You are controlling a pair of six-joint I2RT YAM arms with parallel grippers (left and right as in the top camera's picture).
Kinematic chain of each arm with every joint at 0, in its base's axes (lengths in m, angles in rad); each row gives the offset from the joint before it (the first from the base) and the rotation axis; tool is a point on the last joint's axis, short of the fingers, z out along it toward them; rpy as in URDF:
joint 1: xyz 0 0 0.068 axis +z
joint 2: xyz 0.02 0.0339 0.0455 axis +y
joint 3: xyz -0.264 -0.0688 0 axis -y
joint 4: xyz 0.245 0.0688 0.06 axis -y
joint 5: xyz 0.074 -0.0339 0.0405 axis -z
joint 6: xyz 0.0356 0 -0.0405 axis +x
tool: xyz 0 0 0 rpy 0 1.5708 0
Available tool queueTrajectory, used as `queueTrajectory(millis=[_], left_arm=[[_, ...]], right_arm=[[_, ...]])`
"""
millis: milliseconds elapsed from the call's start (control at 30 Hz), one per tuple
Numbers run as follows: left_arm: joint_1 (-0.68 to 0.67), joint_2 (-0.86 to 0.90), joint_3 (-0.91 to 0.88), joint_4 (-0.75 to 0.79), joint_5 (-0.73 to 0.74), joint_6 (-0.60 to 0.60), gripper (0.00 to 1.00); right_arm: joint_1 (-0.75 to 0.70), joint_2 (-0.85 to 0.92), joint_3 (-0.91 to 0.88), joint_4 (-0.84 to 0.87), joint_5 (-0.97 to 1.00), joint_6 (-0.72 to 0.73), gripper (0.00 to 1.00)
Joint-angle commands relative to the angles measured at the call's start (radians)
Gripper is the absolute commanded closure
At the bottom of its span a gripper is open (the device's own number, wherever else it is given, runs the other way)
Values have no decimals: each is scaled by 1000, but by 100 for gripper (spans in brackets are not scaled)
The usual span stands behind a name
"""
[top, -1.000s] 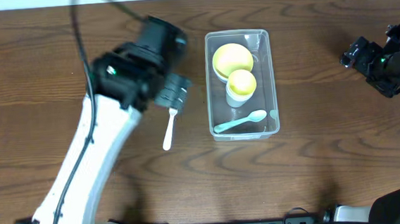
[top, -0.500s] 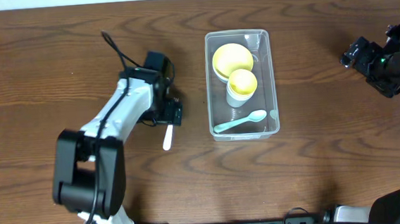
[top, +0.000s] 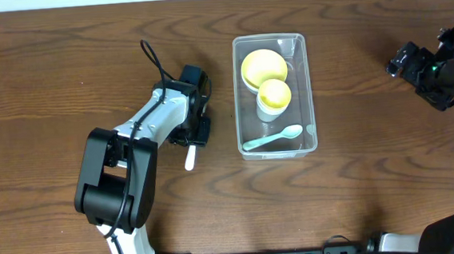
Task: Pack container
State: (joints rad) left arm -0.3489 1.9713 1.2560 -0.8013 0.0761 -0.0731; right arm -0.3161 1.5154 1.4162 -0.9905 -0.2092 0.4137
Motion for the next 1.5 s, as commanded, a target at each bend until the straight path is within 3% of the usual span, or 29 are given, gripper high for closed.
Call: queueTrajectory(millis=[0, 333, 467, 633, 900, 1167, 1200, 1233, 1267, 1467], left_arm=[[0, 12, -1, -3, -7, 8, 94], [-8, -214, 199, -218, -4, 43, 94], [-81, -354, 327, -266, 34, 231, 94], [-271, -447, 353, -188, 33, 490, 94], [-459, -279, 301, -35, 33, 818, 94], [-480, -85, 301, -27, 33, 828, 93], [-479, -82, 301, -27, 33, 824, 83], [-479, -82, 301, -26, 33, 803, 21], [-479, -85, 302, -27, 32, 792, 2], [-480, -151, 339, -26, 24, 682, 2]], right_arm=[[-5, 3, 0, 0, -1, 8, 1], [-5, 3, 0, -1, -1, 8, 1], [-5, 3, 0, -1, -1, 8, 1], [-5, 3, 0, -1, -1, 8, 1], [-5, 3, 0, -1, -1, 8, 1], [-5, 3, 0, 0, -1, 8, 1], [-5, 3, 0, -1, -1, 8, 1], [-5, 3, 0, -1, -1, 8, 1], [-5, 3, 0, -1, -1, 8, 1], [-5, 3, 0, 0, -1, 8, 1]])
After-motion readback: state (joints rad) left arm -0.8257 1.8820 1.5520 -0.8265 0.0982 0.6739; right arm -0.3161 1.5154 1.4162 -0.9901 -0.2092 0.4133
